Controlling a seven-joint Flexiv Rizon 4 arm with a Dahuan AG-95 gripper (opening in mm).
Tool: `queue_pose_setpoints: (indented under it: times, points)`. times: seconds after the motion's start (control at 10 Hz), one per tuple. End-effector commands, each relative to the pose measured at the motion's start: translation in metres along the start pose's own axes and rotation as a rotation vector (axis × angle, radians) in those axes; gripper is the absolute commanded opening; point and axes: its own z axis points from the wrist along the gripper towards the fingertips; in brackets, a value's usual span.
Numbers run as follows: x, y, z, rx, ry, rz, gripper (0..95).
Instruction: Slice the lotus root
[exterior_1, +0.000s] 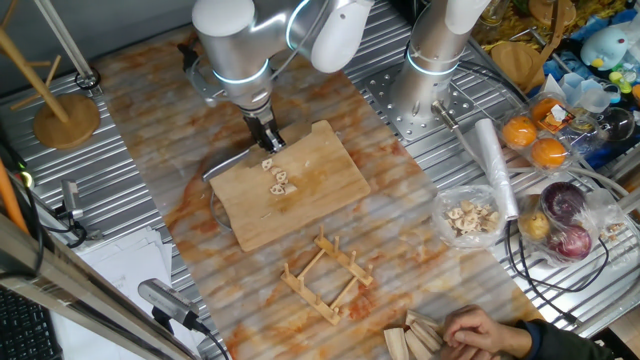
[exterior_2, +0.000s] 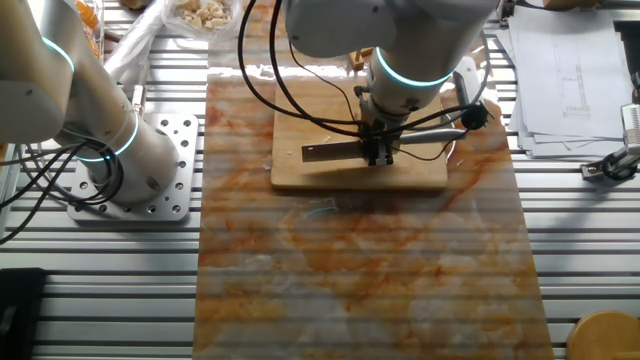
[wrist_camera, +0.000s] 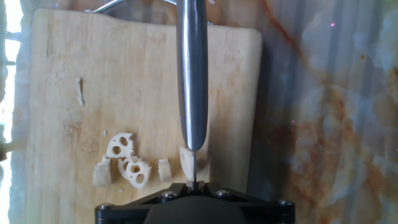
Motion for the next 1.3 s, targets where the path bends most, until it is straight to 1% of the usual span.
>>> queue_pose_setpoints:
  times: [0.1, 0.2, 0.3, 0.4, 0.6, 0.7, 0.8, 1.0, 1.1, 1.3]
  points:
    - [0.000, 0.001, 0.008, 0.001, -0.006, 0.005, 0.0]
    - [0.000, 0.001, 0.008, 0.008, -0.007, 0.002, 0.0]
    - [-0.001, 0.000, 0.009, 0.008, -0.009, 0.004, 0.0]
    - [-0.004, -0.002, 0.014, 0.007, -0.015, 0.003, 0.0]
    - [-0.007, -0.004, 0.021, 0.002, -0.012, 0.008, 0.0]
    - [-0.007, -0.004, 0.022, -0.006, -0.010, 0.013, 0.0]
    - [-0.007, -0.004, 0.020, -0.009, -0.007, 0.012, 0.0]
    - [-0.004, 0.000, 0.007, -0.009, 0.008, 0.013, 0.0]
    - [-0.004, 0.001, 0.001, 0.006, 0.010, 0.006, 0.0]
    - [-0.005, 0.001, 0.003, 0.013, 0.011, 0.005, 0.0]
